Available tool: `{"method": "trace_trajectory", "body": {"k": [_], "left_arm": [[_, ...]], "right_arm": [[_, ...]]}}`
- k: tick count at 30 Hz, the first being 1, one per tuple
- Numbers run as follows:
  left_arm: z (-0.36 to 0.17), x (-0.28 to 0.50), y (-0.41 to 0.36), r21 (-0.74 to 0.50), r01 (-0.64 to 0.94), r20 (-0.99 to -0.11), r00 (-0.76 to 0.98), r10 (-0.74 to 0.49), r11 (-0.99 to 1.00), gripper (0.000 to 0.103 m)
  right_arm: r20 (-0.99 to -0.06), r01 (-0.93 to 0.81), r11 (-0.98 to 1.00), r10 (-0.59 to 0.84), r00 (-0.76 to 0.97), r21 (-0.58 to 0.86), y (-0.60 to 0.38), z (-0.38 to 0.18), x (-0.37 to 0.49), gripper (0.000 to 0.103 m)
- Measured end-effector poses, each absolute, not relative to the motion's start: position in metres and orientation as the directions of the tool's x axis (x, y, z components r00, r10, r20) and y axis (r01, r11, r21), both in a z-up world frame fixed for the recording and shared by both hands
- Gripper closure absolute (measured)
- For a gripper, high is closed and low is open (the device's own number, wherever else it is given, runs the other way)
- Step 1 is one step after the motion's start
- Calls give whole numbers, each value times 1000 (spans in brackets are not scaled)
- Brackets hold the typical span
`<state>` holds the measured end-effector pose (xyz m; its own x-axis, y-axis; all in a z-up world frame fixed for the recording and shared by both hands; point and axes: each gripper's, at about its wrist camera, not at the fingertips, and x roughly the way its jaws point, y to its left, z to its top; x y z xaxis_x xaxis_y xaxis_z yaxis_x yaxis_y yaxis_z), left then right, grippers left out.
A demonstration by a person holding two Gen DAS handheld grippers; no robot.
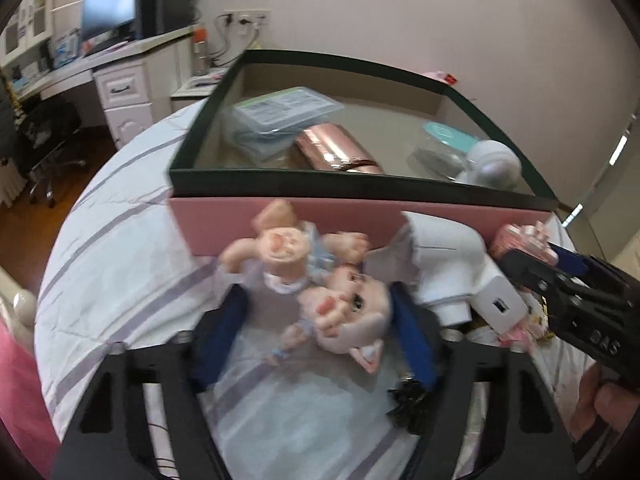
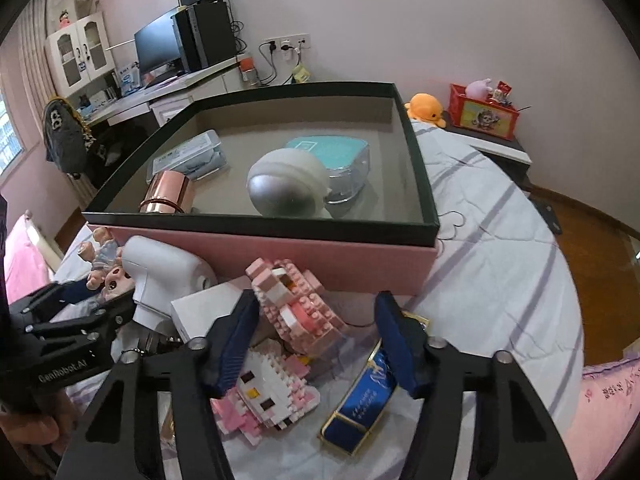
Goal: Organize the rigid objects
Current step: 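Grasp the pig doll with the left tool while the right tool grasps the pink block figure, then carry both items into the pink box and open both tools to release them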
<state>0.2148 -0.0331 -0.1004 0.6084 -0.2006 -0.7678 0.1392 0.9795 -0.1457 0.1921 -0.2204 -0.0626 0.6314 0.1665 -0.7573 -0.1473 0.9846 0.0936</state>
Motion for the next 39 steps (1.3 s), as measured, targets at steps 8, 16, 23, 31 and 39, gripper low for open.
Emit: {"method": "trace_trajectory", "body": {"k": [8,16,23,31,39], "left_arm": [[-98,213,-32,-183,174,-762,597,-251,968,53],[-91,201,-27,-174,181,-752,611,-249,968,59],[-86,196,-21,-185,178,-742,620,-256,966,59],[-65,179,-11,-179,178,-714,653,-252,968,59],[-21,175,-8,-151,199,-657,712,-248,968,59]], "right_arm": [[-747,-175,973,228,624,151,-222,-60,188,71],[-731,-152,972,236,641,181,-229,-53,176,71],[-720,-143,970,242,650,196,-234,-47,165,71],[-690,-165,963,269,672,215,-233,-26,156,71],[-657,-214,955,296,694,205,-222,3,163,71]]}}
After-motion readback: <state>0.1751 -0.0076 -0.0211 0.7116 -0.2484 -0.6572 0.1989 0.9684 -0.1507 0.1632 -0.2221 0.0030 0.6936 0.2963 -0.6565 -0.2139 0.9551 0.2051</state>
